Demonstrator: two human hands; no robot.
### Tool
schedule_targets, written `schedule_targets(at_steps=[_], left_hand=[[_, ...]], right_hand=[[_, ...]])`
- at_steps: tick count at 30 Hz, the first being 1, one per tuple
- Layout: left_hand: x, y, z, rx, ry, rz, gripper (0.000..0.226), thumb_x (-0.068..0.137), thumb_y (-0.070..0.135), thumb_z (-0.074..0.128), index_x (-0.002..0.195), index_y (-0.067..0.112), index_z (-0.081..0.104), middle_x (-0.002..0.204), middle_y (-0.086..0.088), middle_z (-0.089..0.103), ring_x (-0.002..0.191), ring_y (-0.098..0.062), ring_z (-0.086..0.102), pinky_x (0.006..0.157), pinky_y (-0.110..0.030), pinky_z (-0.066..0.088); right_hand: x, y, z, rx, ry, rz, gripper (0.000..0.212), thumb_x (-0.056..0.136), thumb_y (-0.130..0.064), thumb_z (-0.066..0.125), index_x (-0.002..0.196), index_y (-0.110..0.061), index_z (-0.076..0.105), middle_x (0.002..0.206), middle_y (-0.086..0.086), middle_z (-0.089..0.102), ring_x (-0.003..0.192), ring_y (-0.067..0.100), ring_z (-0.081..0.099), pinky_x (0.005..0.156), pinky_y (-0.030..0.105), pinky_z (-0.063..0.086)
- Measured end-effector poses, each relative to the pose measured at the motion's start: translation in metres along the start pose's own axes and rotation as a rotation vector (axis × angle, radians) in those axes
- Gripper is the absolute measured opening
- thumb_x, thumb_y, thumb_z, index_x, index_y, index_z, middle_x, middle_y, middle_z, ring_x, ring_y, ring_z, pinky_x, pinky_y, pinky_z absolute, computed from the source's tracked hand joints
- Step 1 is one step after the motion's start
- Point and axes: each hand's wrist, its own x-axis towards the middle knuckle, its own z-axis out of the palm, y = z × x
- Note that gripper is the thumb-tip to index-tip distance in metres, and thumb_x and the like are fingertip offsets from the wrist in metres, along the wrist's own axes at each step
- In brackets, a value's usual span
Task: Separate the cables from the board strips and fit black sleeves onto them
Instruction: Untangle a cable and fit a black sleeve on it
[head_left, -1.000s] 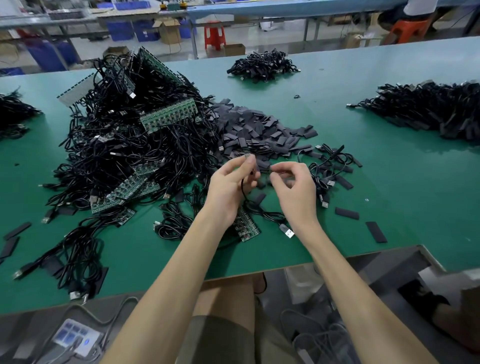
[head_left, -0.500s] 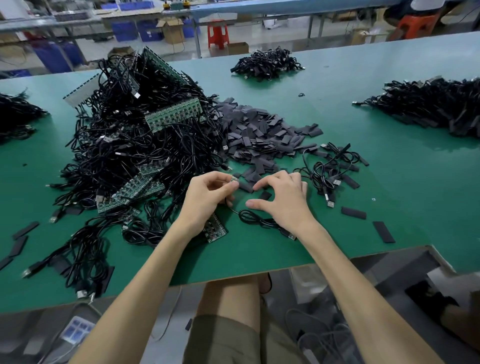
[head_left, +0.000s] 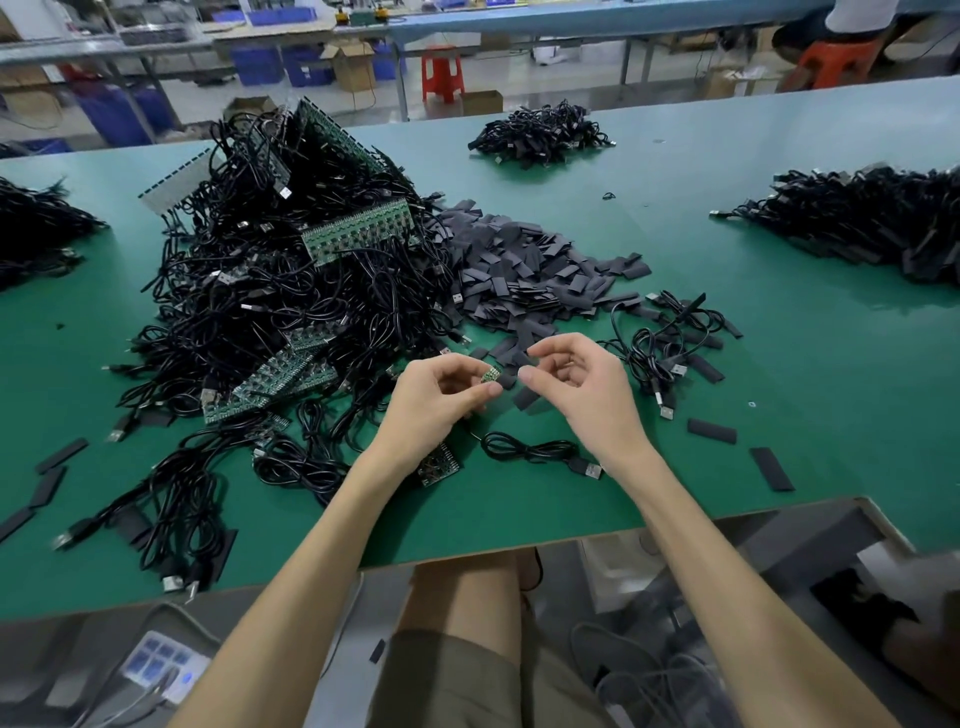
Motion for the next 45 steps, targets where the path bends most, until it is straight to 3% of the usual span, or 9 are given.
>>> schedule_targets(at_steps=[4,8,13,20,24,28,37,39,45], left_hand=[[-0.0017,0.0052,0.0009,0.021,-0.047,0.024,0.018,0.085,0.014,0.081,0.098,0.002,0.077,0.078,-0.004,0.071,0.065,-0.012,0.062,0.066,-0.024,0.051],[-0.0041,0.0076,-0.0005,0.046,-0.116,0.023,0.011,0.089,0.018,0.078,0.094,0.009,0.078,0.072,0.003,0.070,0.063,-0.009,0.059,0.065,-0.021,0.048],[-0.0044,0.0088,0.0011,0.036,-0.143,0.011,0.006,0.088,0.019,0.078,0.092,0.014,0.077,0.074,-0.003,0.069,0.064,-0.012,0.058,0.066,-0.024,0.047],[-0.0023,0.0054,-0.0017,-0.013,-0.093,-0.021,0.013,0.094,0.020,0.072,0.088,0.009,0.074,0.067,0.001,0.061,0.063,-0.014,0.051,0.061,-0.023,0.040],[-0.0033,0.0056,-0.0018,-0.007,-0.109,-0.031,0.014,0.096,0.022,0.070,0.090,0.009,0.073,0.067,0.001,0.058,0.063,-0.012,0.050,0.059,-0.020,0.040],[-0.0038,0.0073,-0.0023,0.036,-0.136,-0.028,0.019,0.098,0.019,0.067,0.095,0.001,0.070,0.069,-0.004,0.058,0.065,-0.015,0.050,0.062,-0.024,0.039],[-0.0042,0.0088,-0.0027,0.048,-0.136,-0.034,0.018,0.096,0.017,0.069,0.094,-0.001,0.071,0.067,0.000,0.060,0.061,-0.012,0.052,0.063,-0.025,0.040],[-0.0046,0.0087,-0.0022,0.037,-0.119,-0.035,0.016,0.095,0.017,0.071,0.093,0.001,0.072,0.066,0.001,0.061,0.060,-0.011,0.053,0.062,-0.022,0.042],[-0.0052,0.0075,-0.0017,-0.013,-0.098,-0.002,0.014,0.090,0.017,0.076,0.096,0.005,0.078,0.072,0.001,0.068,0.059,-0.013,0.057,0.065,-0.023,0.048]], right_hand=[[0.0004,0.0009,0.0005,0.016,-0.053,-0.005,0.016,0.085,-0.016,0.084,0.097,-0.019,0.073,0.084,-0.001,0.070,0.077,0.010,0.064,0.081,0.045,0.058],[0.0012,0.0029,0.0007,0.014,-0.053,-0.010,0.016,0.084,-0.017,0.085,0.096,-0.021,0.074,0.083,-0.006,0.070,0.077,0.008,0.064,0.082,0.039,0.058],[0.0032,0.0065,-0.0007,0.048,0.014,-0.011,0.015,0.086,-0.019,0.083,0.097,-0.022,0.073,0.083,-0.005,0.071,0.079,0.014,0.065,0.081,0.038,0.056],[0.0016,0.0033,0.0016,0.079,-0.163,-0.019,0.011,0.087,-0.018,0.083,0.095,-0.022,0.076,0.077,-0.003,0.075,0.067,0.009,0.067,0.063,0.016,0.049],[0.0008,0.0020,0.0011,0.085,-0.200,-0.047,0.021,0.088,-0.013,0.081,0.105,-0.020,0.074,0.081,0.002,0.072,0.069,0.019,0.070,0.063,0.028,0.053],[0.0015,0.0030,0.0003,0.105,-0.232,-0.052,0.024,0.089,-0.007,0.079,0.110,-0.017,0.073,0.079,-0.009,0.070,0.073,0.016,0.071,0.065,0.023,0.052],[0.0017,0.0046,0.0021,0.139,-0.270,-0.031,0.016,0.084,-0.014,0.082,0.097,-0.012,0.075,0.080,0.005,0.075,0.071,0.017,0.073,0.064,0.028,0.056],[0.0016,0.0046,0.0024,0.158,-0.252,-0.026,0.017,0.081,-0.019,0.084,0.095,-0.014,0.075,0.078,0.005,0.075,0.069,0.019,0.073,0.063,0.030,0.056],[0.0044,0.0086,0.0002,0.202,-0.120,-0.041,0.010,0.087,-0.010,0.081,0.095,-0.009,0.074,0.077,0.007,0.076,0.068,0.022,0.072,0.063,0.029,0.056]])
